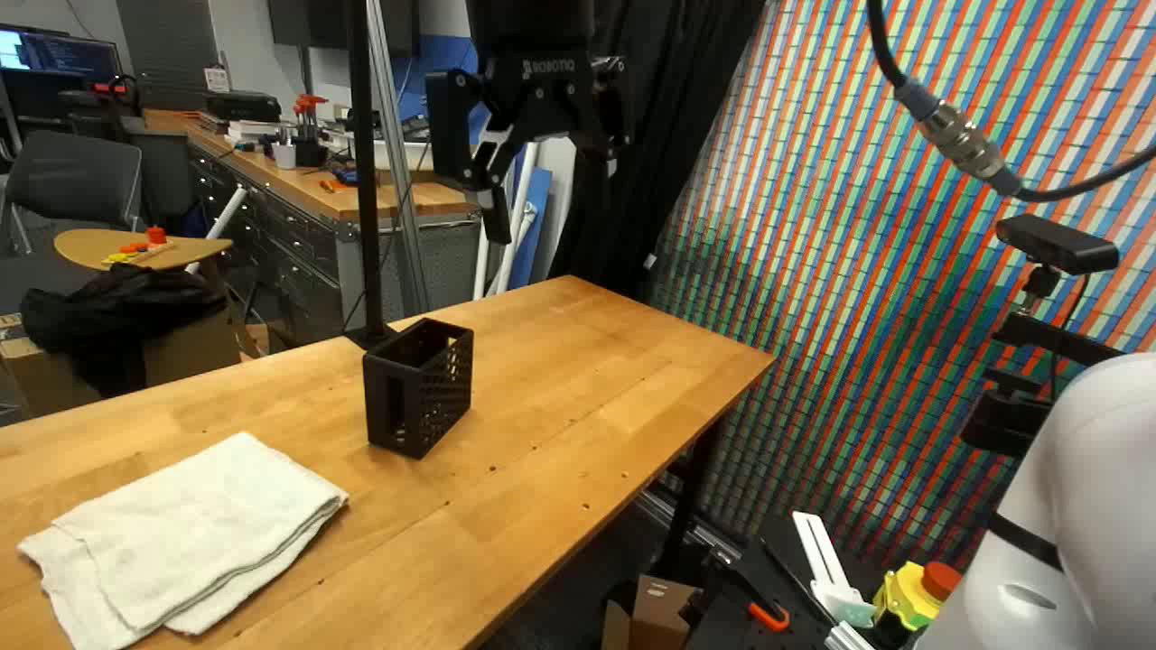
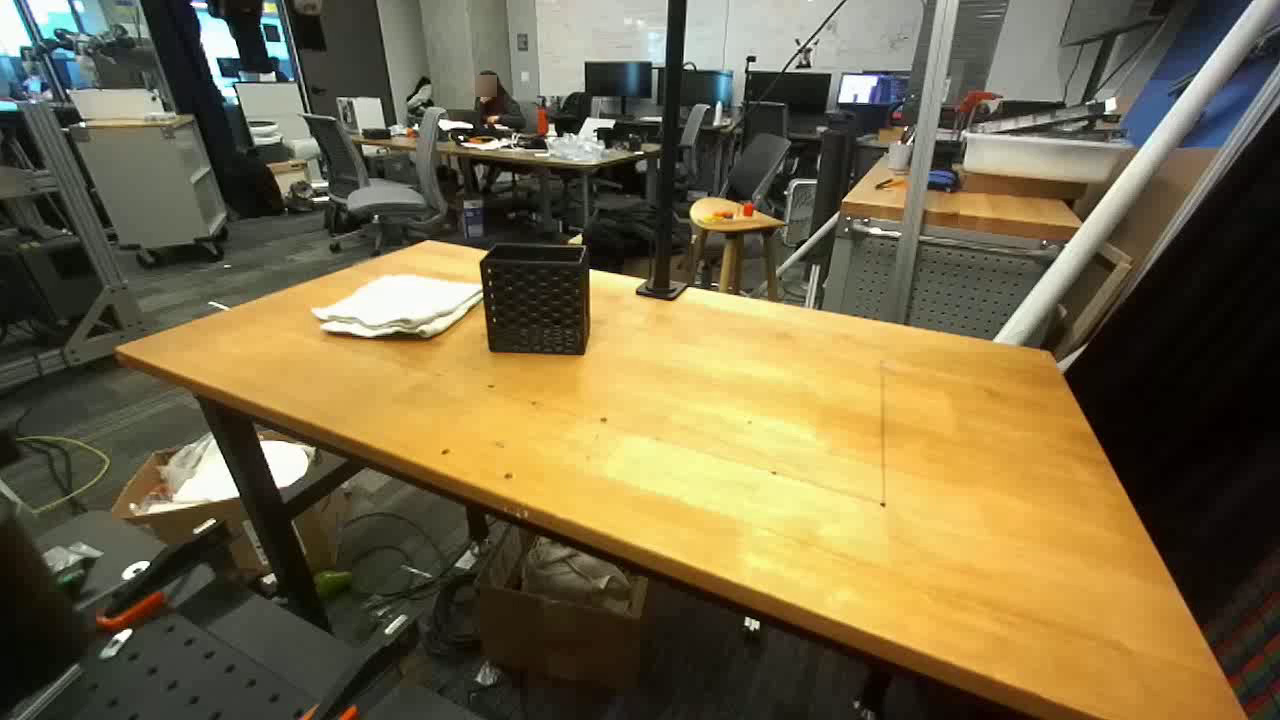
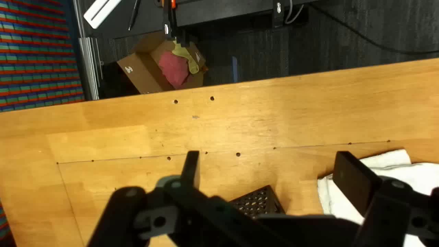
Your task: Put the cloth in the cap
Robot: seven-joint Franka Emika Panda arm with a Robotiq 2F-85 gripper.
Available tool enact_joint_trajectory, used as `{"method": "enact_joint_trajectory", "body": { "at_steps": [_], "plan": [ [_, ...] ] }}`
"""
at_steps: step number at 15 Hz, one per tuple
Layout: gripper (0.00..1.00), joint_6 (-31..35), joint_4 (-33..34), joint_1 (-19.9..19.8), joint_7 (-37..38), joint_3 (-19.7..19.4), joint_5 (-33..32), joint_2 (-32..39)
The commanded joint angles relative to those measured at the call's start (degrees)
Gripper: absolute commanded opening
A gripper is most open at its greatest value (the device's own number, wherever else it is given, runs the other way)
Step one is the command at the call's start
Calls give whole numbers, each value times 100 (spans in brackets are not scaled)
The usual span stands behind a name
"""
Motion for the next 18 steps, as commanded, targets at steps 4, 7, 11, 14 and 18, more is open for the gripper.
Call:
{"method": "enact_joint_trajectory", "body": {
  "at_steps": [4, 7, 11, 14, 18],
  "plan": [
    [100, -11, 75, 180, 63, -141, -61, -5],
    [100, -11, 75, 180, 63, -140, -61, -7],
    [100, 130, 284, 232, 71, -30, -190, 400],
    [100, 562, 515, 367, 124, 115, -406, 943],
    [100, 1144, 925, 626, 272, 243, -827, 1778]
  ]
}}
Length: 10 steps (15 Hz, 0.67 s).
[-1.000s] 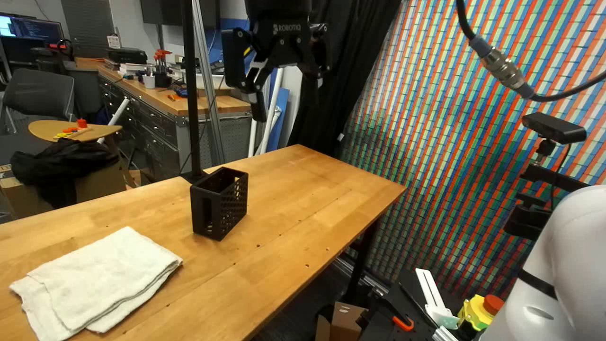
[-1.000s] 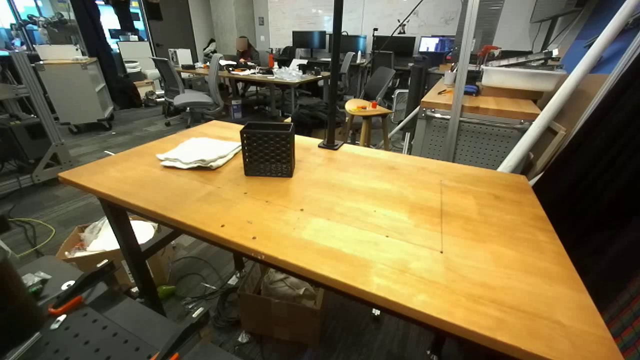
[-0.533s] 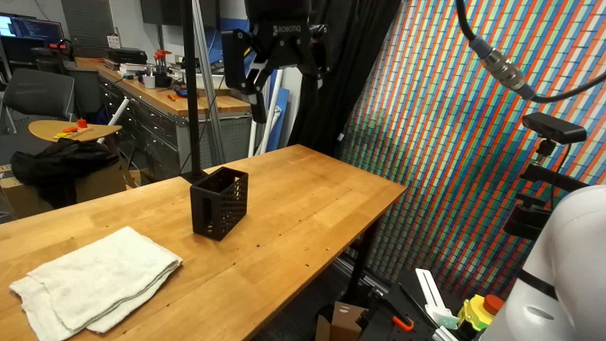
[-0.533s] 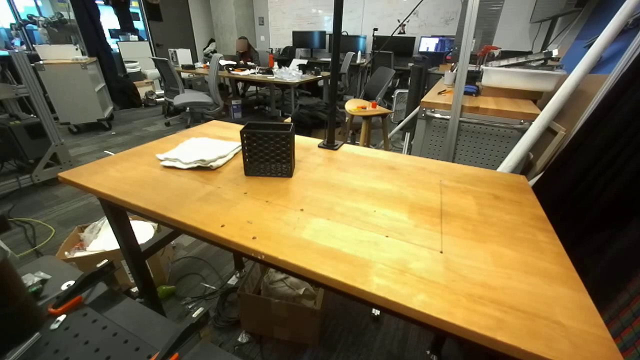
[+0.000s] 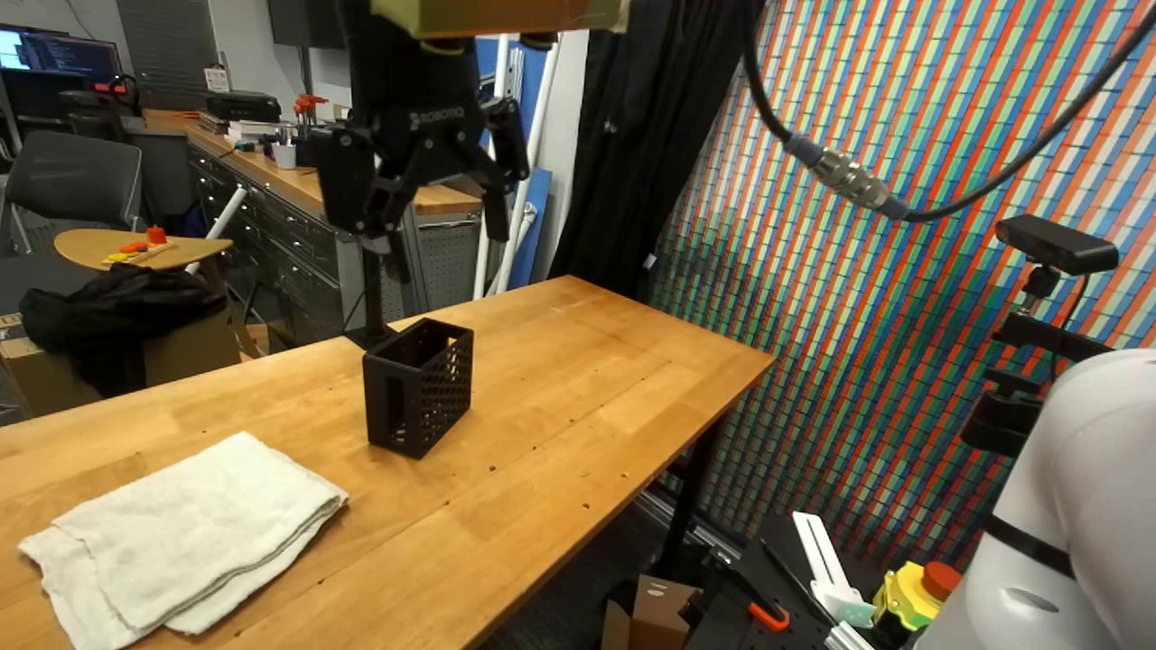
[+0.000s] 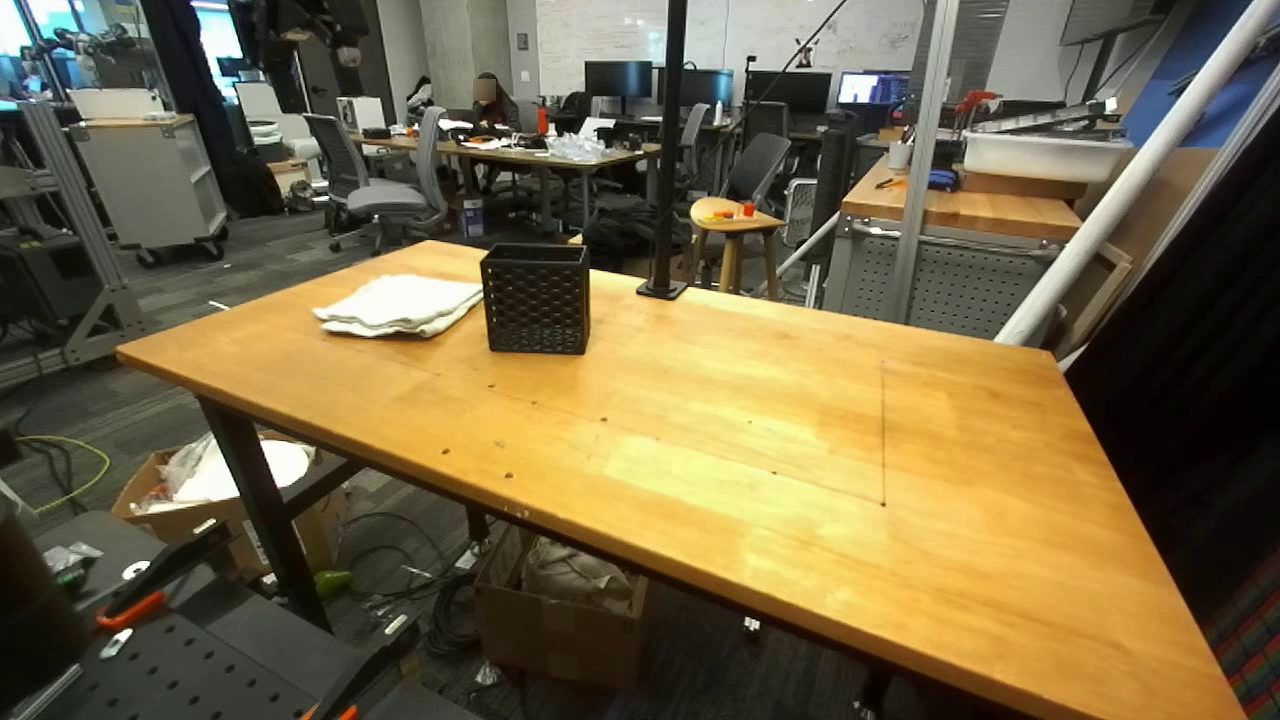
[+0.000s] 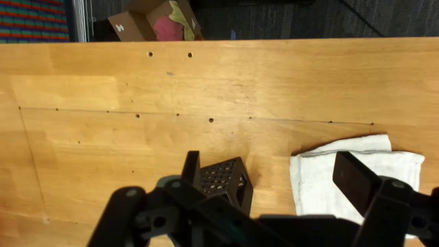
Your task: Put the cloth in the cap
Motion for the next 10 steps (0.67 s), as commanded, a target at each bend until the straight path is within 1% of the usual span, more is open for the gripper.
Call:
{"method": "enact_joint_trajectory", "body": {
  "at_steps": [1, 4, 7, 10],
  "plan": [
    [100, 340, 683, 276, 275, 104, -455, 923],
    [100, 718, 1121, 547, 480, 85, -761, 1612],
    [100, 1020, 1702, 886, 663, 19, -1110, 2378],
    [100, 1243, 2252, 1246, 700, -136, -1430, 3064]
  ]
}}
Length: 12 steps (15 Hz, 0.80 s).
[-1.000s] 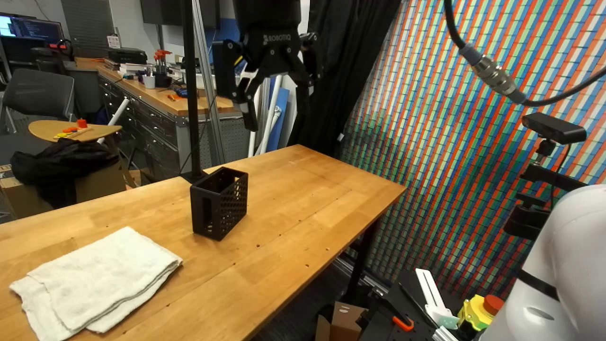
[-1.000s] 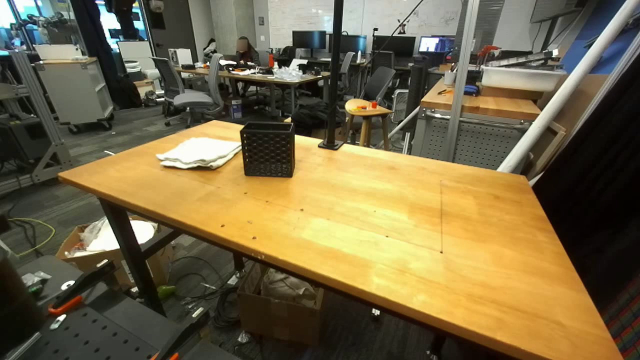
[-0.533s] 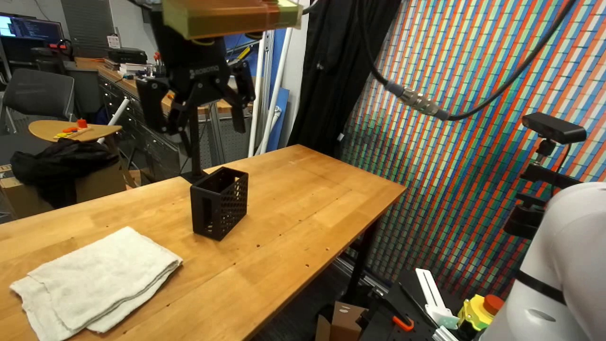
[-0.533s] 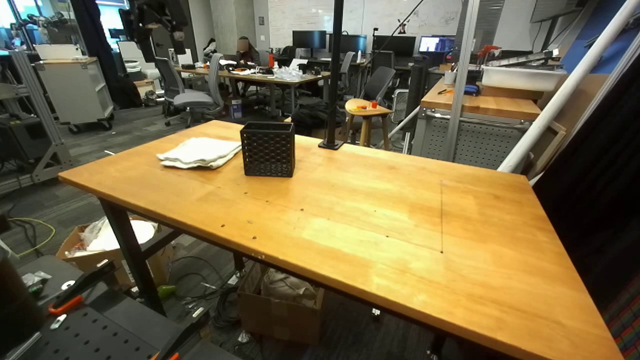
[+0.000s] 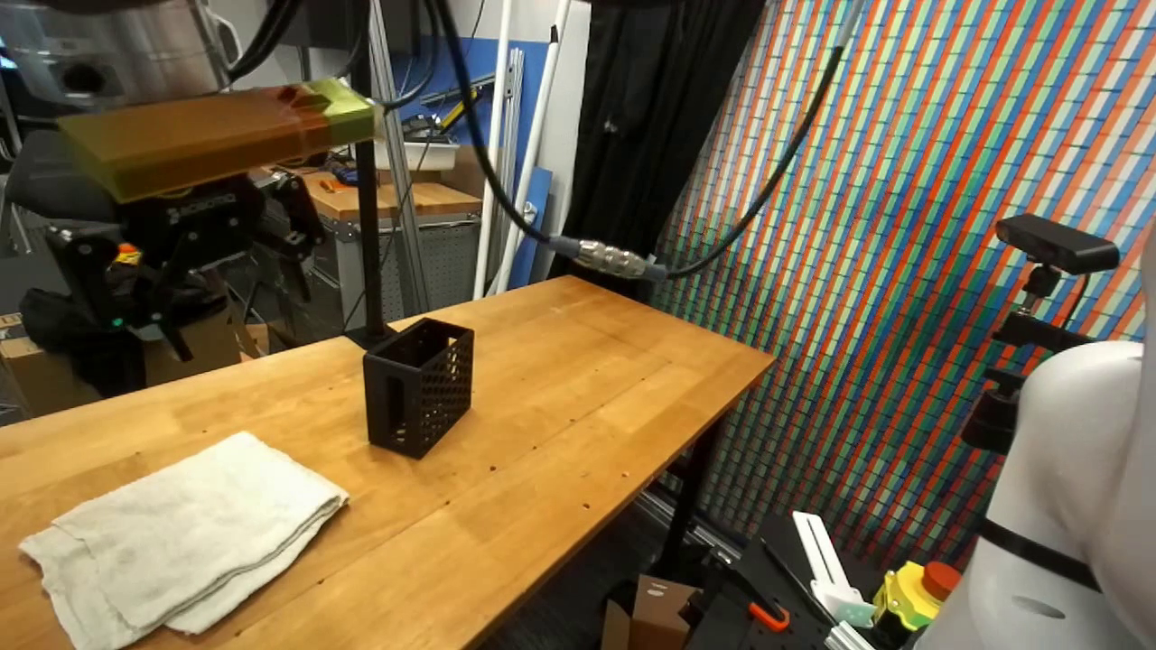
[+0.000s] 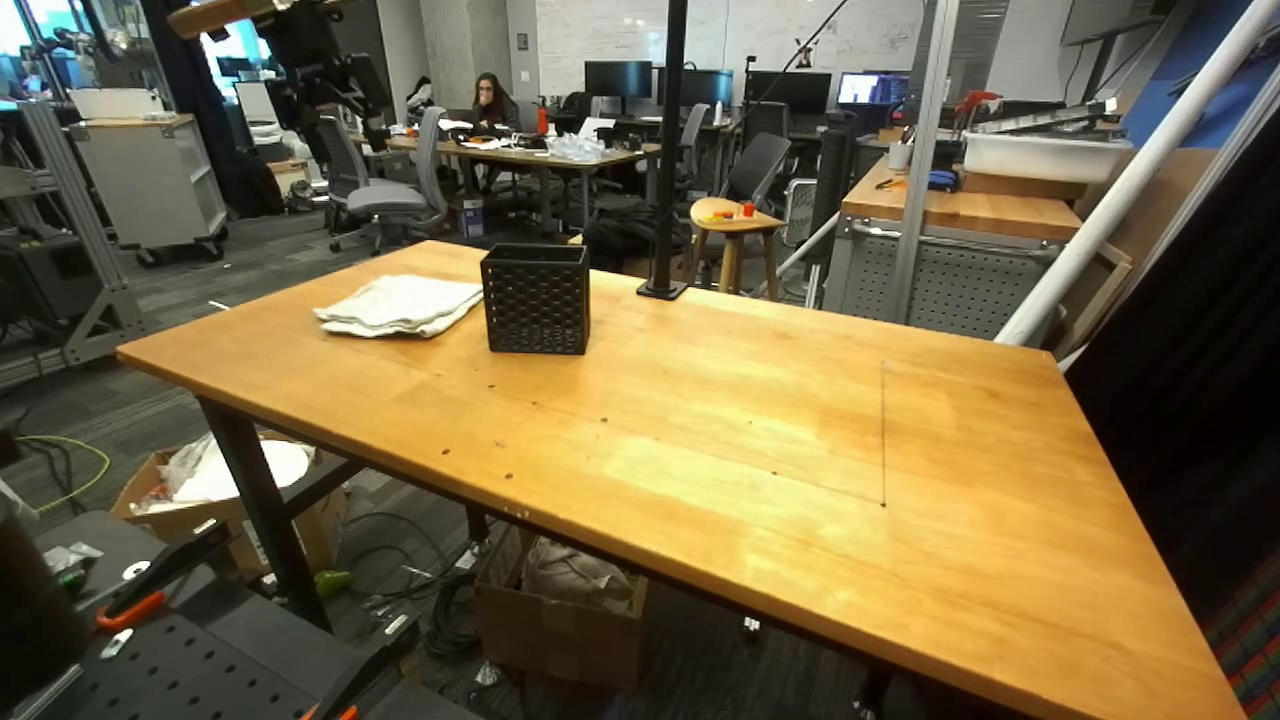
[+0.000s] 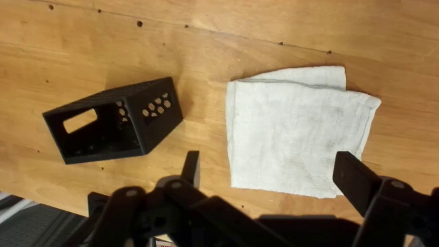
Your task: Put the cloth in the cap
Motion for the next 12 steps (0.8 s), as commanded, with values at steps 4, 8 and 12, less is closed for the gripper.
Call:
{"method": "enact_joint_trajectory", "body": {
  "at_steps": [4, 8, 12],
  "plan": [
    [100, 296, 1365, 774, 50, -462, -404, 1466],
    [100, 690, 1846, 1038, -117, -753, -317, 2156],
    [100, 997, 2161, 1181, -244, -999, -229, 2714]
  ]
}}
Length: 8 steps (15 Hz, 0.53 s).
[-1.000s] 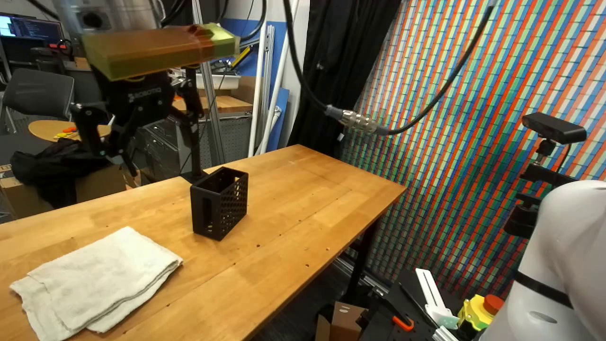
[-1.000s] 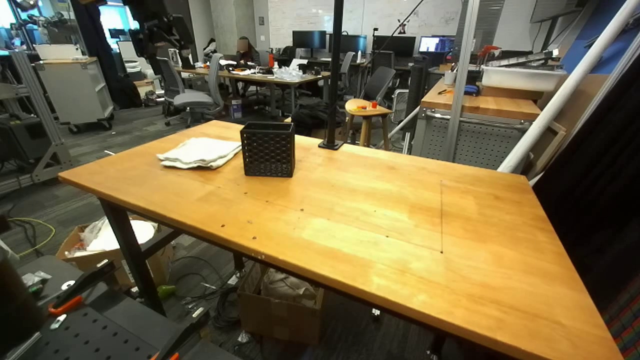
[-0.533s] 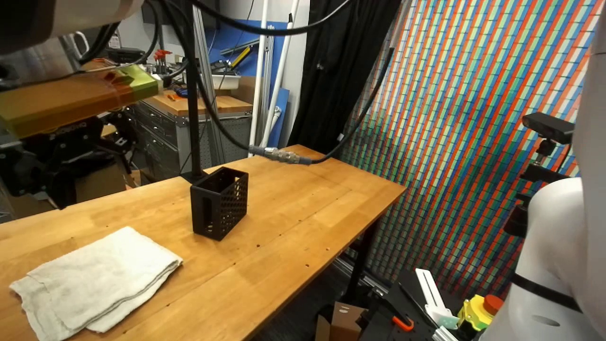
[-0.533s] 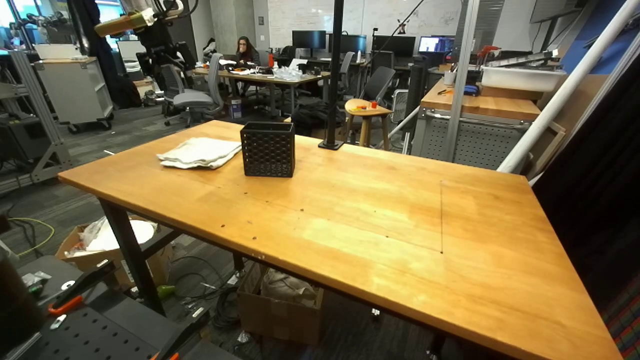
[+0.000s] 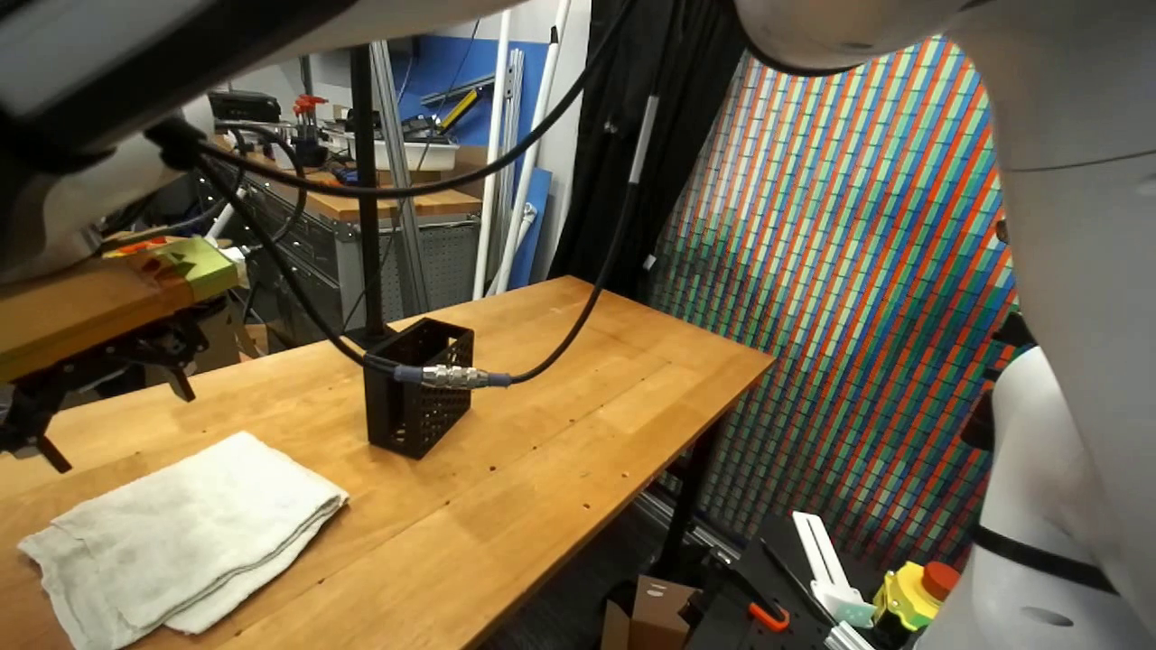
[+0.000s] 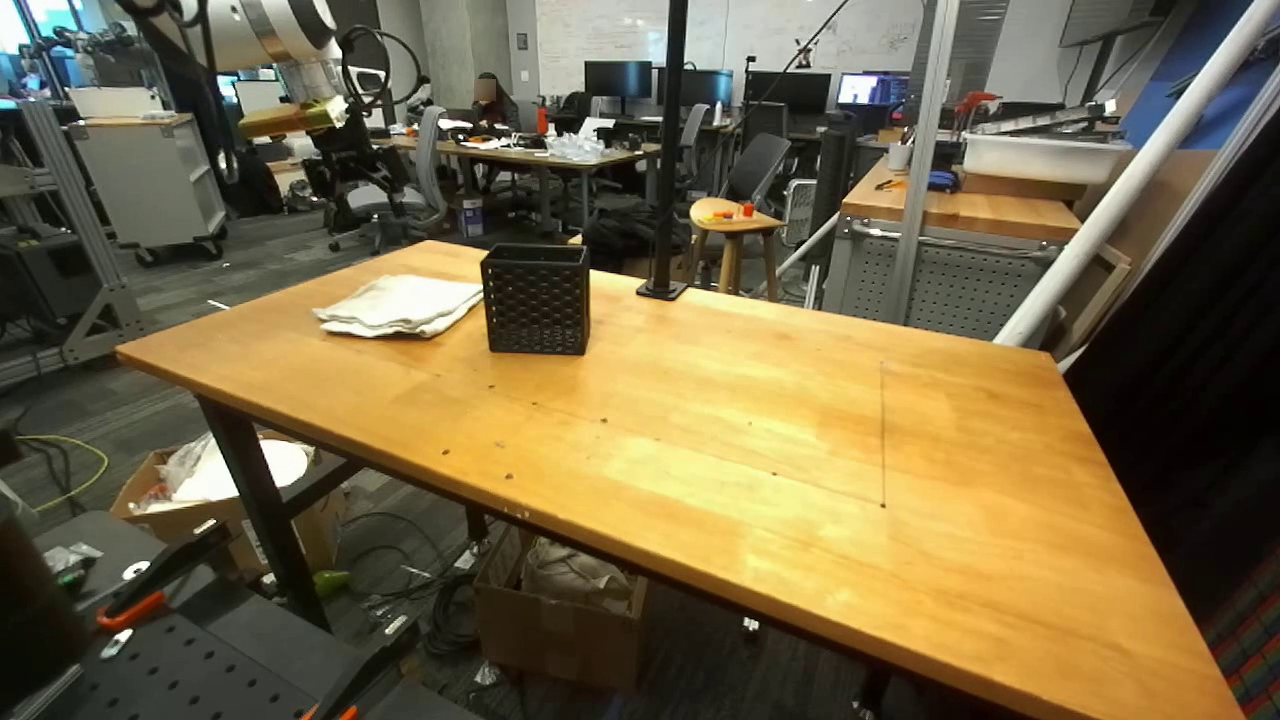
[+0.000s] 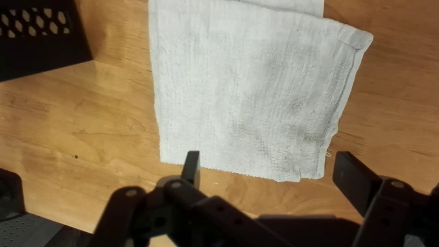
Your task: Put the cloth in the cap
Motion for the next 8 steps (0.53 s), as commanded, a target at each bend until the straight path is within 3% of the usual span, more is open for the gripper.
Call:
{"method": "enact_joint_trajectory", "body": {
  "at_steps": [1, 8],
  "plan": [
    [100, 244, 496, 180, -214, -278, 89, 555],
    [100, 608, 459, 170, -276, -401, 392, 1127]
  ]
}}
